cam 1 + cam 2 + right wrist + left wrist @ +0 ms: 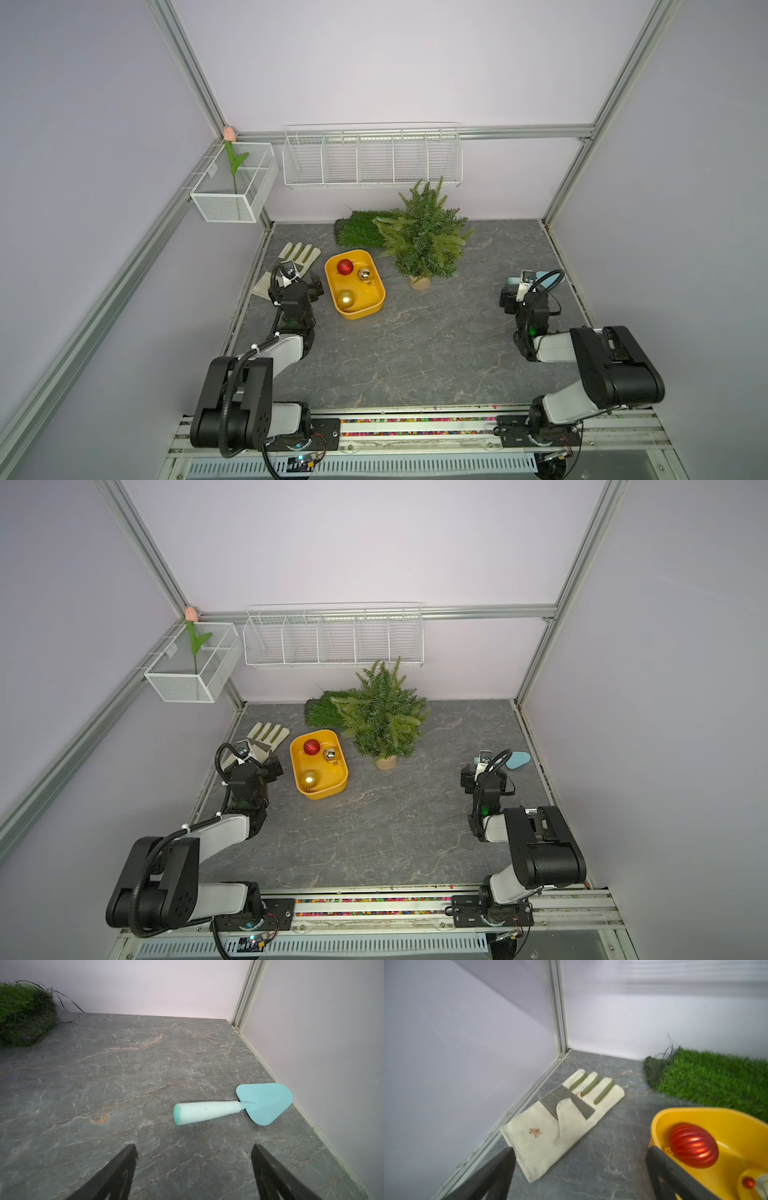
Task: Decorate the small christmas tree with ornaments
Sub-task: Move the container to the center of the board.
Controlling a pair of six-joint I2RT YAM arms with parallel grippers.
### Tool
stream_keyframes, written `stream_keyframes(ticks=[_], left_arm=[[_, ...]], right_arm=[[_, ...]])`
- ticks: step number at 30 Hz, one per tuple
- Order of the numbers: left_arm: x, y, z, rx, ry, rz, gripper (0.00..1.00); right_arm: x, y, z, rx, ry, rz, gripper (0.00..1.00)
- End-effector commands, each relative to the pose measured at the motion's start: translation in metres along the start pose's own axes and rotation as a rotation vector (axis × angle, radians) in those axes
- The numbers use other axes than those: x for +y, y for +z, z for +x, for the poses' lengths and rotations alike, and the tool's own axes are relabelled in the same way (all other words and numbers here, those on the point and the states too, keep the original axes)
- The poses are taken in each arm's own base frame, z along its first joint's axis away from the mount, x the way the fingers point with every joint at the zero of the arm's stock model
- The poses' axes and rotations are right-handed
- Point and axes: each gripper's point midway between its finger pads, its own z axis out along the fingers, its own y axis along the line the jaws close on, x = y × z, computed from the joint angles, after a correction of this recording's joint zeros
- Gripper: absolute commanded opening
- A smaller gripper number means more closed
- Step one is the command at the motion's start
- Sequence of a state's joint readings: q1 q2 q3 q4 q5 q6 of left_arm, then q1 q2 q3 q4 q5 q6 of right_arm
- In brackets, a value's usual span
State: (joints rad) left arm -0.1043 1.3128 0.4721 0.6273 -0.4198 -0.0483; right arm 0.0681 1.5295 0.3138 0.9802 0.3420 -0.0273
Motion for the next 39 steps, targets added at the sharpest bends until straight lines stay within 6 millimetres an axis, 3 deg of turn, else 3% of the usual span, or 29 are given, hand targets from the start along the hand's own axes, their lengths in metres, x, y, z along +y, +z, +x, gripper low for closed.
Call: stream_keyframes(ticks=[1, 6, 11, 17, 22, 33, 39], left_arm=[[-0.001, 0.003, -0.003, 0.128, -0.051, -0.027, 0.99], [-0.030, 0.013, 0.005, 0.309, -0.110, 0.075, 0.96], [-0.067, 0.029, 0.030, 0.494, -0.151, 0.201, 0.85], [-0.098, 0.040, 0.065, 0.662, -0.179, 0.302, 0.61], [-0.106, 0.042, 0.085, 0.733, -0.182, 0.330, 0.43], [-0.113, 0.028, 0.094, 0.790, -0.115, 0.382, 0.15], [-0.130, -0.005, 0.096, 0.826, 0.022, 0.473, 0.07]], right_arm=[[0.008, -0.002, -0.021, -0.013, -0.023, -0.039, 0.89], [0.006, -0.001, -0.042, 0.061, -0.028, -0.032, 0.89], [0.006, -0.009, -0.057, 0.159, 0.034, -0.048, 0.90], [0.007, -0.023, -0.064, 0.200, 0.066, -0.069, 0.90], [0.004, -0.034, -0.071, 0.192, 0.065, -0.076, 0.91], [-0.002, -0.044, -0.081, 0.178, 0.054, -0.060, 0.91], [-0.005, -0.048, -0.086, 0.170, 0.051, -0.053, 0.92]])
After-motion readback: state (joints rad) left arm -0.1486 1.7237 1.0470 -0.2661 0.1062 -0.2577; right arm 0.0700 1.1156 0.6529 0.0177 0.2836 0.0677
